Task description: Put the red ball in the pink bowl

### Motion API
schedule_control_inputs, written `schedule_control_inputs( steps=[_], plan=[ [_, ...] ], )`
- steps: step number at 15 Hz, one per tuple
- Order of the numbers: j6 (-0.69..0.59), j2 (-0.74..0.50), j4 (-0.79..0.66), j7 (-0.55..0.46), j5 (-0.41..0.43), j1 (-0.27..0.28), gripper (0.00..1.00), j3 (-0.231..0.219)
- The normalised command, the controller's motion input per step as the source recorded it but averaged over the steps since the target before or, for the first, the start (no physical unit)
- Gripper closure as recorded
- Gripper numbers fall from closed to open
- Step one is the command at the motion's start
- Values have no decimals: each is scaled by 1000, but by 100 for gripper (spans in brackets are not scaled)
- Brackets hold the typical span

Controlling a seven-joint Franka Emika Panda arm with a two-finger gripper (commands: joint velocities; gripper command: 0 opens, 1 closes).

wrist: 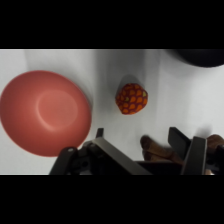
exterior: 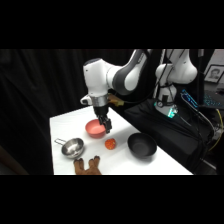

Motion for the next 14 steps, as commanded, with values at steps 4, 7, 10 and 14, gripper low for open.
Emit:
schedule_control_inputs(
  steps=[4,7,10,14],
  plan=[
    [263,15,-100,158,44,50,0,25],
    [251,-8,-132,148,57,67,0,31],
    [252,2,-129,135,65,64,0,26],
    [281,41,-107,124,65,55,0,8]
  ],
)
